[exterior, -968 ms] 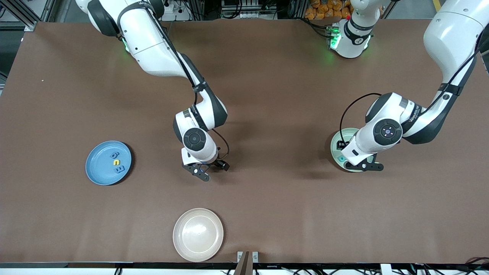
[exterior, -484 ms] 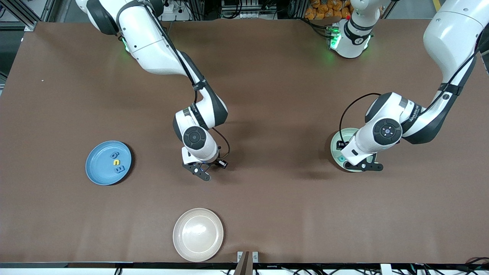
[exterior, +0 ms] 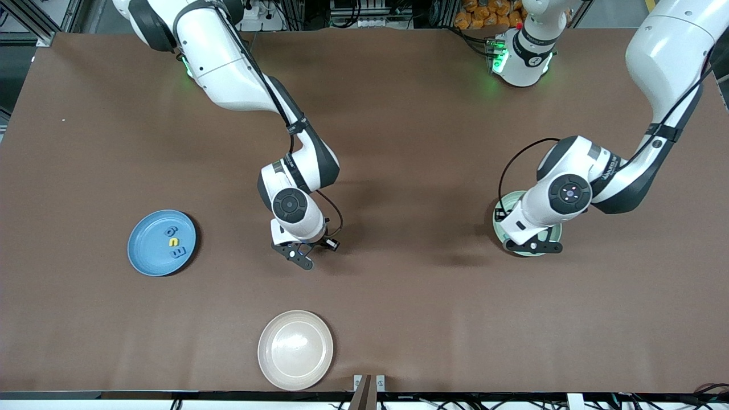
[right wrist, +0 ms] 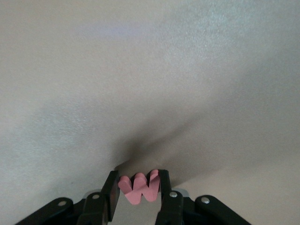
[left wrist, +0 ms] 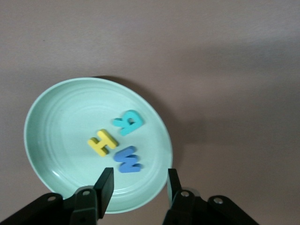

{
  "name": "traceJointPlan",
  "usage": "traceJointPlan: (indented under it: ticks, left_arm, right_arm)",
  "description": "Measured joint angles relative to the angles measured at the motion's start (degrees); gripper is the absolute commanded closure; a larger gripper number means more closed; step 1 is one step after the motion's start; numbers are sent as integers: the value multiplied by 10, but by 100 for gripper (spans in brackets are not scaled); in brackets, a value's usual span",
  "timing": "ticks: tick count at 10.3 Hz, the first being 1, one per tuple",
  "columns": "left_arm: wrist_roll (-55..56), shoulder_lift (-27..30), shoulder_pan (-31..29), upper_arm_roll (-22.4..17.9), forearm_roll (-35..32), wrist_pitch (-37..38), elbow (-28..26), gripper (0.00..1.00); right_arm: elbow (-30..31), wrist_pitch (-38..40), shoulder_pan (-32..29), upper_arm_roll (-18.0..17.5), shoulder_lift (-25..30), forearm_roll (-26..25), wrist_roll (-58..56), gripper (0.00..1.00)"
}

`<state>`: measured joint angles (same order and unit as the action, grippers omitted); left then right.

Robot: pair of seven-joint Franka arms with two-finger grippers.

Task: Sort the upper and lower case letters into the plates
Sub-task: 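Release R on the green plate while the right gripper lifts the pink letter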

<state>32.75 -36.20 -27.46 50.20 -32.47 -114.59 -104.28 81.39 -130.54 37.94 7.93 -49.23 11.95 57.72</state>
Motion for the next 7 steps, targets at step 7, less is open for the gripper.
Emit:
traceJointPlan:
  ticks: [7]
  left_arm:
    - [211,-1,151,4,36,0,36,50]
  right_arm:
    - [0,48,-100,5,55,0,-131,100]
